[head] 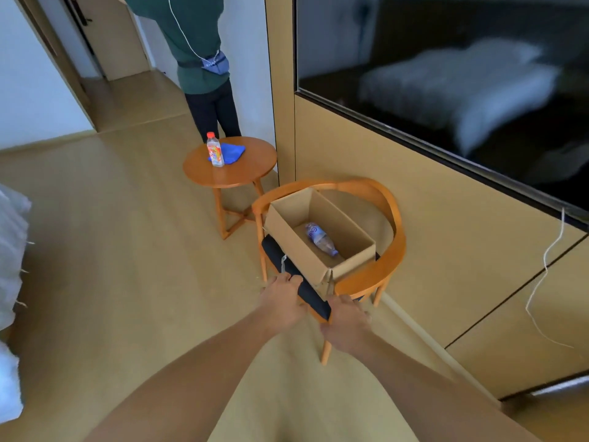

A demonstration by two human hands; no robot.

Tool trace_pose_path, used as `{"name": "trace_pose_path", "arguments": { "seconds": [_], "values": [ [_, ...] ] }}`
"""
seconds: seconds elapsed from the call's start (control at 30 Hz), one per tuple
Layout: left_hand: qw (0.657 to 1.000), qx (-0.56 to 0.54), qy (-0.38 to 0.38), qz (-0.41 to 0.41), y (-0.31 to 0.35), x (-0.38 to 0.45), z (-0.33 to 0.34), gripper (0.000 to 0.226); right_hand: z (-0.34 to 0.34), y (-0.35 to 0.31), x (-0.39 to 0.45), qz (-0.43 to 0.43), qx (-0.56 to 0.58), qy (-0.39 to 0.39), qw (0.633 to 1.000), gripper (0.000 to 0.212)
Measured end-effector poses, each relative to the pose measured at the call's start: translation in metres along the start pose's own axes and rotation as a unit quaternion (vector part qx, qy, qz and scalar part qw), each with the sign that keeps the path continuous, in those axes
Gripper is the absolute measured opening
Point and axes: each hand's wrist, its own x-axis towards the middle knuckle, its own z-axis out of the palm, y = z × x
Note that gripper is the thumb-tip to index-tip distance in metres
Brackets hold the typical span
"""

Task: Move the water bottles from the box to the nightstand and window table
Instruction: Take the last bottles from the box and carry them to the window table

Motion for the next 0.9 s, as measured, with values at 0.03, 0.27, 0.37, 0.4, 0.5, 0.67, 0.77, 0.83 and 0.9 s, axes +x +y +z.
{"name": "trace_pose_path", "arguments": {
  "seconds": [0.03,0.27,0.37,0.4,0.5,0.67,0.77,0.83,0.9],
  "values": [
    [1.0,0.001,-0.005,0.001,-0.007,0.014,-0.003,0.053,-0.002,-0.005,0.014,0.005,0.008,-0.003,1.0,0.055],
    [0.999,0.001,-0.049,0.017,-0.044,0.113,-0.002,0.053,-0.016,-0.021,0.116,0.05,0.031,-0.005,0.998,0.05],
    [0.998,0.01,-0.062,0.027,-0.054,0.164,-0.001,0.058,-0.018,-0.021,0.164,0.067,0.052,0.0,0.996,0.055],
    [0.997,0.014,-0.064,0.033,-0.057,0.184,-0.002,0.059,-0.019,-0.02,0.181,0.07,0.06,0.0,0.996,0.056],
    [0.996,0.026,-0.072,0.044,-0.061,0.243,-0.004,0.06,-0.022,-0.013,0.234,0.081,0.092,-0.012,0.992,0.061],
    [0.988,0.059,-0.129,0.054,-0.053,0.327,-0.006,0.063,-0.03,-0.005,0.306,0.136,0.152,-0.045,0.978,0.061],
    [0.98,0.086,-0.163,0.075,-0.047,0.368,-0.001,0.065,-0.035,-0.002,0.34,0.165,0.186,-0.056,0.967,0.06],
    [0.975,0.099,-0.18,0.085,-0.043,0.394,0.006,0.065,-0.036,0.004,0.362,0.19,0.201,-0.065,0.959,0.056],
    [0.972,0.108,-0.19,0.092,-0.043,0.404,0.009,0.064,-0.037,0.007,0.371,0.21,0.21,-0.068,0.952,0.052]
  ]
}}
